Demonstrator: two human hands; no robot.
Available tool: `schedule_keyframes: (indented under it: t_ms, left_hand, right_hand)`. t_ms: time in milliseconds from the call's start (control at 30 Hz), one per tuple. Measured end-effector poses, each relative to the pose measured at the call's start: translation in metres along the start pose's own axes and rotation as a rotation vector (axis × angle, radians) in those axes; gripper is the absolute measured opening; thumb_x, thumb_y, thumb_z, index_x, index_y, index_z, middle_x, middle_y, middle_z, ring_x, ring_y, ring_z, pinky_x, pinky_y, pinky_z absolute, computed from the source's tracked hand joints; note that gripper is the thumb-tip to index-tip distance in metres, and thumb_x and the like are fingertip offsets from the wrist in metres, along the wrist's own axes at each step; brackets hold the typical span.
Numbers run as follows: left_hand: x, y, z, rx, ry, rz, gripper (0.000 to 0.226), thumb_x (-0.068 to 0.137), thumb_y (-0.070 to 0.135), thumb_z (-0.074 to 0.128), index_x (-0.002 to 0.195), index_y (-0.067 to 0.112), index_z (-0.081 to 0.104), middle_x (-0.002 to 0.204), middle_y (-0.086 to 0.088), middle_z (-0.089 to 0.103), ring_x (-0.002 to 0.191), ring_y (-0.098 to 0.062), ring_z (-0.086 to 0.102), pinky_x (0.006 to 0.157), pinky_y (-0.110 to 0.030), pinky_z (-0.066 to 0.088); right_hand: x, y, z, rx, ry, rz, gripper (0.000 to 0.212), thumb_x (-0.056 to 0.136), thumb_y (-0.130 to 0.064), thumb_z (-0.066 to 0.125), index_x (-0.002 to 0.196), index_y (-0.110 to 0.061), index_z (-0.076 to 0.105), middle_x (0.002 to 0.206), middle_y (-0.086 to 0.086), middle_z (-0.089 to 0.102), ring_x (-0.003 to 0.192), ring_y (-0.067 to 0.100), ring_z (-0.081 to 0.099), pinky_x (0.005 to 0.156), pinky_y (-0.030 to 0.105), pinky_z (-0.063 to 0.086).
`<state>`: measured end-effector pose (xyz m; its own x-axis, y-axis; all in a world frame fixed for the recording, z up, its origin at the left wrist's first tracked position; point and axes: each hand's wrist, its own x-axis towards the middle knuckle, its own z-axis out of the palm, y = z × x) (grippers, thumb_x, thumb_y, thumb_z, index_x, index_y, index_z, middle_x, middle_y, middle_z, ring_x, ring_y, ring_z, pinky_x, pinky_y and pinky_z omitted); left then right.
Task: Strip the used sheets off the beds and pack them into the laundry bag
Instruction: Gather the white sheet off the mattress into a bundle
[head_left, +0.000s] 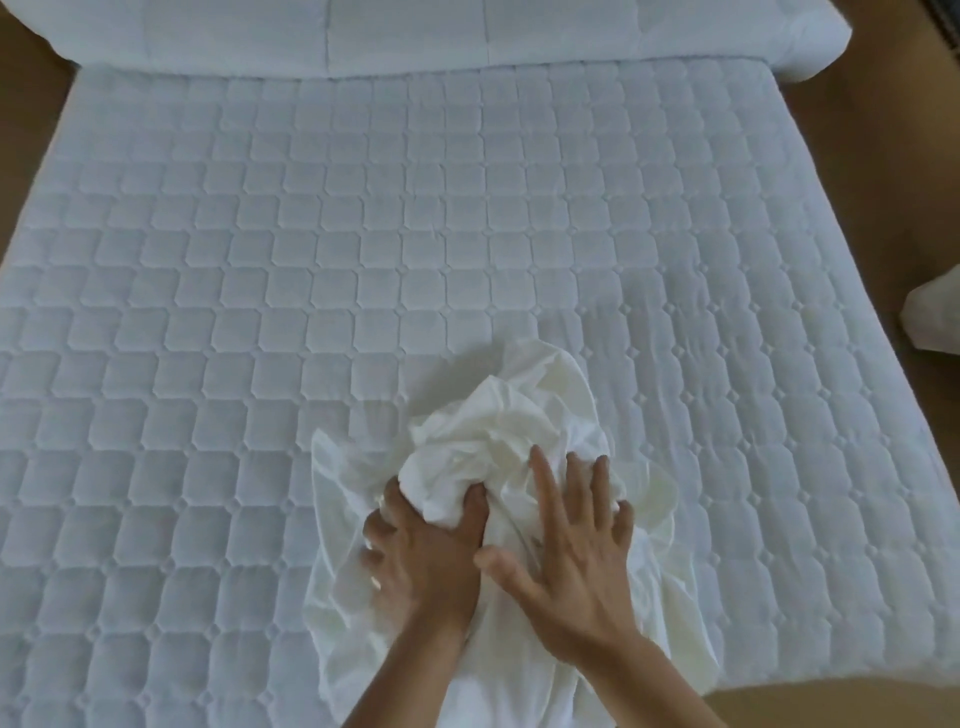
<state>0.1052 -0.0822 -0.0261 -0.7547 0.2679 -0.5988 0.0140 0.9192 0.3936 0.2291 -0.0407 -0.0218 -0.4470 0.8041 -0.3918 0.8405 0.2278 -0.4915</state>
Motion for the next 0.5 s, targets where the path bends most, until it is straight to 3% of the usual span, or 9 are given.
schedule_keyframes:
  t_ms: [33, 133, 233, 333, 500]
  left_hand:
    - [0.000, 0.001, 0.002, -0.004, -0.003, 0.007, 0.107, 0.062, 0.089, 0.046, 0.150, 0.034, 0.017, 0.153, -0.007, 0.029, 0.137, -0.036, 0.031, 0.106, -0.056, 0.036]
    - [0.006, -0.002, 0.001, -0.114, -0.062, -0.020, 0.111, 0.056, 0.093, 0.026, 0.152, 0.039, 0.021, 0.157, -0.006, 0.027, 0.142, -0.034, 0.025, 0.112, -0.057, 0.025]
    - [0.021, -0.011, 0.004, -0.091, -0.082, -0.065, 0.113, 0.052, 0.097, 0.014, 0.153, 0.048, 0.008, 0.165, -0.001, 0.013, 0.150, -0.031, 0.011, 0.116, -0.062, 0.014]
    - [0.036, -0.012, 0.009, -0.025, -0.084, -0.153, 0.128, 0.047, 0.105, 0.020, 0.154, 0.043, -0.012, 0.168, -0.001, -0.005, 0.153, -0.030, -0.005, 0.117, -0.065, 0.007]
    - [0.041, -0.016, 0.006, -0.030, -0.094, -0.237, 0.144, 0.041, 0.101, 0.043, 0.151, 0.038, -0.026, 0.164, -0.005, -0.022, 0.151, -0.032, -0.022, 0.116, -0.067, 0.002]
  right_hand:
    - [0.004, 0.003, 0.003, -0.075, -0.017, 0.019, 0.109, 0.058, -0.102, -0.009, 0.154, -0.049, -0.014, 0.163, -0.006, -0.019, 0.149, 0.020, -0.031, 0.121, 0.049, -0.010]
    - [0.021, 0.027, 0.010, -0.050, 0.052, 0.119, 0.092, 0.069, -0.097, 0.000, 0.151, -0.056, 0.003, 0.164, -0.004, 0.011, 0.154, 0.018, -0.009, 0.121, 0.054, 0.007]
    - [0.038, 0.046, 0.022, -0.062, 0.085, 0.138, 0.083, 0.075, -0.094, 0.013, 0.148, -0.055, 0.021, 0.160, -0.006, 0.020, 0.154, 0.024, 0.001, 0.117, 0.059, 0.016]
    - [0.048, 0.046, 0.029, -0.061, 0.040, 0.196, 0.086, 0.070, -0.095, 0.020, 0.147, -0.057, 0.023, 0.163, -0.009, 0.005, 0.153, 0.027, -0.014, 0.116, 0.061, 0.013]
    - [0.057, 0.046, 0.021, -0.012, -0.129, 0.357, 0.110, 0.054, -0.103, 0.037, 0.145, -0.064, -0.013, 0.161, -0.009, -0.029, 0.150, 0.032, -0.027, 0.112, 0.073, 0.010]
